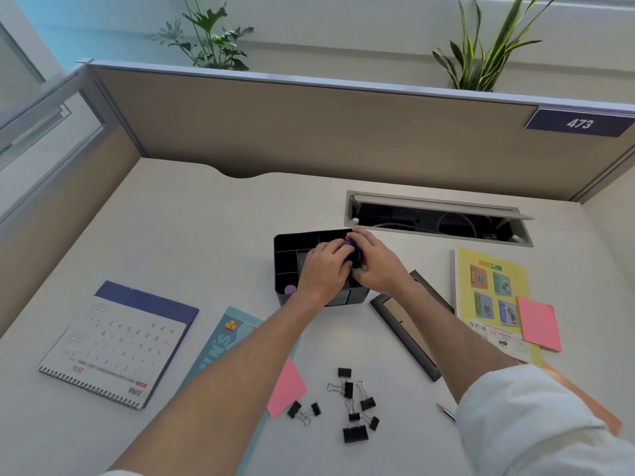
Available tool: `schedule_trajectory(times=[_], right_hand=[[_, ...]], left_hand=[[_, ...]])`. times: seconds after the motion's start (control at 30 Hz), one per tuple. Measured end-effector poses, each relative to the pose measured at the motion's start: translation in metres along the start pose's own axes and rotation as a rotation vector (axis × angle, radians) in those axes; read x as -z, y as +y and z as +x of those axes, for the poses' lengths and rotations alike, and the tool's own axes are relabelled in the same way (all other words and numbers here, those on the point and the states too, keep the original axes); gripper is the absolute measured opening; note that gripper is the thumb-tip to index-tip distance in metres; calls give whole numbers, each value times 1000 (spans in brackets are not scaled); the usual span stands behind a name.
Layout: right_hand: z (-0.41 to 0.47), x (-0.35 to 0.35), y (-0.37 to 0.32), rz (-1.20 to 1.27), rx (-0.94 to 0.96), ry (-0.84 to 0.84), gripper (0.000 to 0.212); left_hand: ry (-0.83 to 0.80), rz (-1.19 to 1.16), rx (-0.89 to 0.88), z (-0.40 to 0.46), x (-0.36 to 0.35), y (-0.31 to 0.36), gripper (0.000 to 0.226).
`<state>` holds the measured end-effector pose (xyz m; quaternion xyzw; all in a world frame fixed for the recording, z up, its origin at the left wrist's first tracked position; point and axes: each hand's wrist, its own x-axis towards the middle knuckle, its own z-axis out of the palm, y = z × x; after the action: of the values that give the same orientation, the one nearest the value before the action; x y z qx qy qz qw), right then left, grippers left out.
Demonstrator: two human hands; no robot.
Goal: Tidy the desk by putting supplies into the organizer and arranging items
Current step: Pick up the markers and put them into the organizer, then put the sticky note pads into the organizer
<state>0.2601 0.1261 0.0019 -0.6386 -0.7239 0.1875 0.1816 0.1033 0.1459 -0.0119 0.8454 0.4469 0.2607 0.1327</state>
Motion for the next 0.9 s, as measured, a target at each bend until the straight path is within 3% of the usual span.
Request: schedule_trajectory(times=[0.2, 0.4, 0.67, 0.9], right_hand=[[-4, 2, -5, -97, 31, 19, 74], [-9, 7, -15, -164, 38, 128, 69], [-24, -6, -68, -148, 186, 322, 55], [-52, -41, -108, -146, 298, 257, 48]], left_hand=[[-2, -35, 37, -5, 22, -12, 42], [109, -90, 271, -30, 57, -54, 34], [185, -102, 517, -95, 90, -91, 30], [146, -153, 597, -151, 85, -80, 30]])
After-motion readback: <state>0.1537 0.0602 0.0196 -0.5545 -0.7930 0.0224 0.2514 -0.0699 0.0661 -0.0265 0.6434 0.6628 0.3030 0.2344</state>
